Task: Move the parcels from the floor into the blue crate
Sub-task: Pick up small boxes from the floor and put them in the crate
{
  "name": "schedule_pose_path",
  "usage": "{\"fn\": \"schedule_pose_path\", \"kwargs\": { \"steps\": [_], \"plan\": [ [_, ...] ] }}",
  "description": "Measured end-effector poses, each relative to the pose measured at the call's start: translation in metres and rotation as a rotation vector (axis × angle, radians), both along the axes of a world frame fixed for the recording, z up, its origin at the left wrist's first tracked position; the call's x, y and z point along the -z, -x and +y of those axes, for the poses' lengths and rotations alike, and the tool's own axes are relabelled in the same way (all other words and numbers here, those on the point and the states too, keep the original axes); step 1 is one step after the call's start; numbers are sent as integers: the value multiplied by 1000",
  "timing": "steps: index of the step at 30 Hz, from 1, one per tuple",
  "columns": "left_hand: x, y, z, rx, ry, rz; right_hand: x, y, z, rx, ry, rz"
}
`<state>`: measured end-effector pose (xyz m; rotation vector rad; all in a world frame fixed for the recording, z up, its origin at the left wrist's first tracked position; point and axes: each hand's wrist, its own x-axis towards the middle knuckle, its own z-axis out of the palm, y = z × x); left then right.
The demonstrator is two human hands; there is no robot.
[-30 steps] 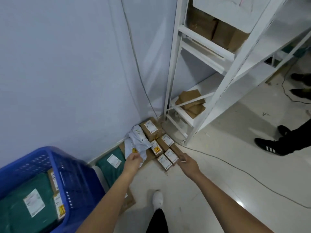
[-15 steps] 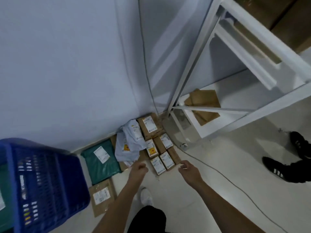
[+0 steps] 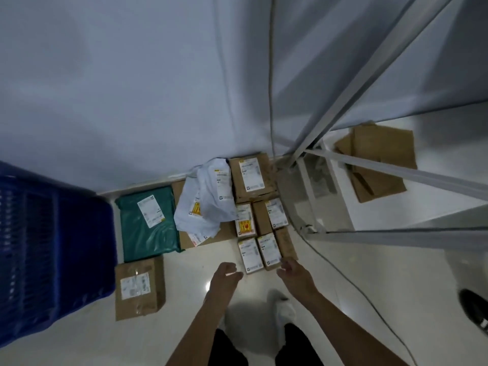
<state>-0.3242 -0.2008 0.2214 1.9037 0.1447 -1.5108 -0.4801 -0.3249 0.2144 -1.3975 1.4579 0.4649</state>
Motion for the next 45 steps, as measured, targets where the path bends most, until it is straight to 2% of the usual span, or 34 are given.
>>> {"fn": "schedule_pose_path", "kwargs": {
  "steps": [5,11,13,17,20,24,26,28,31,33,38,45],
  "plan": [
    [120,-6,-32,-40,-59,-62,126,-25,-34,-125,38,-38],
    [259,-32,-75,54,-8,-178,265,-79,-63,-90,107,-191],
    [283,-34,-82,93,13,-211,304,-83,-58,-72,88,-206],
    [307,-23,-81,77,262,-124,338,-77,-44,-18,42,-207],
    [304,-6,-66,-84,221,21,337,-58,-33,61,72,-167],
    [266,31,-38,-237,20,37,289,-28,-15,128,131,-96],
    [238,43,-24,-222,-27,-4,248,-16,-5,147,128,-99],
    [210,51,-14,-244,-13,-50,208,-8,1,173,111,-125],
    [164,59,-8,-376,39,-6,152,-10,0,244,118,-166],
    [97,53,-14,-421,52,-42,110,-14,-3,263,111,-192],
    [-38,43,4,-474,58,-217,-17,-31,0,128,36,-326],
    [-179,27,77,-526,187,-199,-167,-67,50,-57,82,-466]
  ]
}}
